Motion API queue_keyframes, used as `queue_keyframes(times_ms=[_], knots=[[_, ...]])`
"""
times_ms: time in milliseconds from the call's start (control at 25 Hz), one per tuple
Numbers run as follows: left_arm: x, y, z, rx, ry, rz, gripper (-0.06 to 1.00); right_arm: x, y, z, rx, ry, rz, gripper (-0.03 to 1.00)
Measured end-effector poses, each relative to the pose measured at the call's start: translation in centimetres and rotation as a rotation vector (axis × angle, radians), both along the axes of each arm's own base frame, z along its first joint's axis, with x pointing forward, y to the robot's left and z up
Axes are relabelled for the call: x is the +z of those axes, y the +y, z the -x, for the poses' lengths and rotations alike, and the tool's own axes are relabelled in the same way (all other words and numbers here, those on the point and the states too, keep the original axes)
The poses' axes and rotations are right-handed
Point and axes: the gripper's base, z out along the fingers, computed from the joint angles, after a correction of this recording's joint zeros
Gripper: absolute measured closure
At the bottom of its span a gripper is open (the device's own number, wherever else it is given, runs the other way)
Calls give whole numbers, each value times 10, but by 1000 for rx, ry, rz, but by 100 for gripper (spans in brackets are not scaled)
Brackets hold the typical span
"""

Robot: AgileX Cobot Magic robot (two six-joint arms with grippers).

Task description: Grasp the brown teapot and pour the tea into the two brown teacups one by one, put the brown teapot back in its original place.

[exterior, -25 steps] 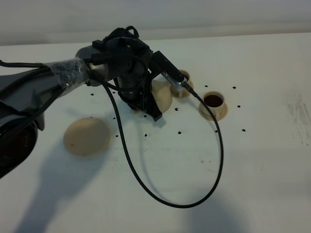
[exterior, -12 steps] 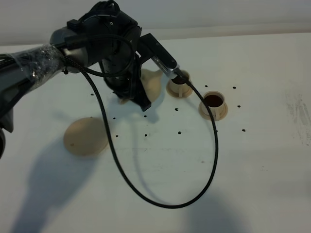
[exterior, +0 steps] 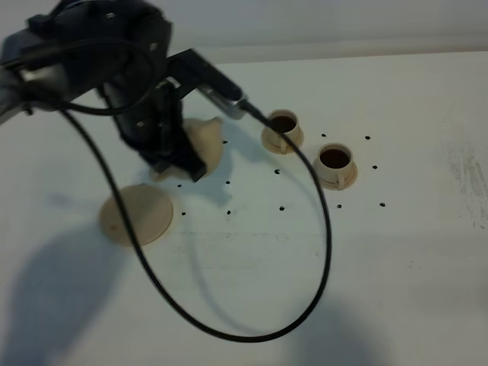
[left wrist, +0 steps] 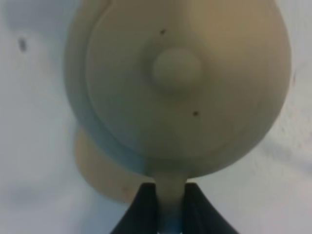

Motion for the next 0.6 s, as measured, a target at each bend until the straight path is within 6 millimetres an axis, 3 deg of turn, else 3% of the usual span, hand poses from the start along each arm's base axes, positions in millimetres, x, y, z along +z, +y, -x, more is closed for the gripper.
queue_keyframes(times_ms=[280,600], knots=[[-22,39,28,197,60,54,94,0,0,0,0,0,0,48],[-19,77,54,348,50,89,94,0,0,0,0,0,0,48]])
